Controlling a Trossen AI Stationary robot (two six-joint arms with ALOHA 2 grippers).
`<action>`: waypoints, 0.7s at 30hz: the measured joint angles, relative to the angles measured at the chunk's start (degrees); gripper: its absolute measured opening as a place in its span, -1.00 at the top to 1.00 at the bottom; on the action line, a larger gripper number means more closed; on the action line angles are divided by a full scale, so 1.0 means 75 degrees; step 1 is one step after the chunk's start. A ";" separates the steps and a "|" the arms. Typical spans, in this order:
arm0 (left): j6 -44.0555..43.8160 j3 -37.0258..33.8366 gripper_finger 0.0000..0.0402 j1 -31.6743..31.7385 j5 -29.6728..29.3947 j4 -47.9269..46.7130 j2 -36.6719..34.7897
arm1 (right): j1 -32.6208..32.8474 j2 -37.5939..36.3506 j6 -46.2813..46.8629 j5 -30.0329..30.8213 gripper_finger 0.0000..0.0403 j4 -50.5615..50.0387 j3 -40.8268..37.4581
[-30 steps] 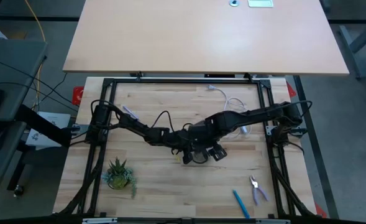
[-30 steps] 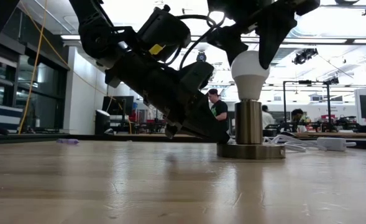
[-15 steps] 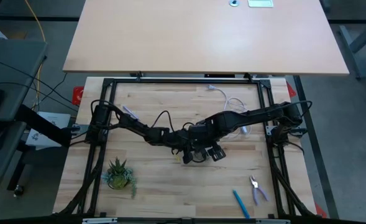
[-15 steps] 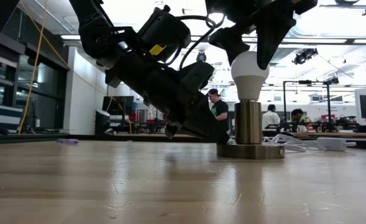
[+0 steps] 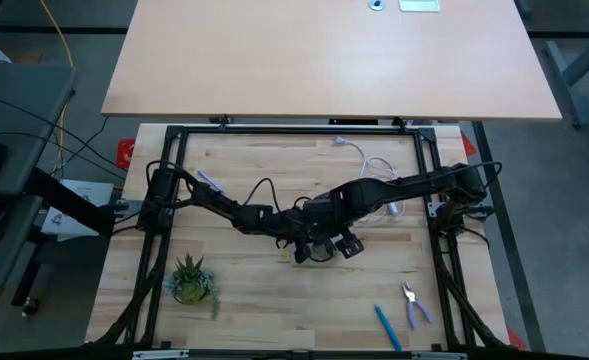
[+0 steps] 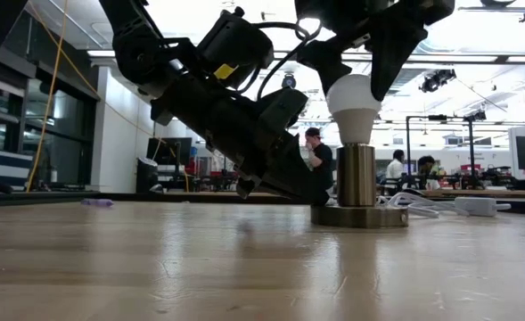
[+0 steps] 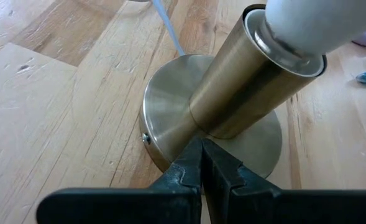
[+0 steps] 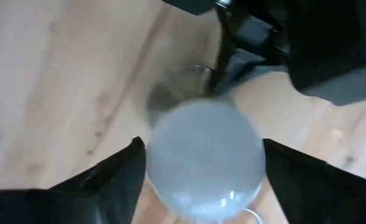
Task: Screw lightbulb
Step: Remove the lightbulb from the lamp
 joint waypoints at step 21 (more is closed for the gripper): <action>-0.0019 -0.0003 1.00 -0.0006 0.0046 0.0000 0.0000 | 0.0060 -0.0073 0.4968 -0.0724 -0.80 -0.1304 0.1348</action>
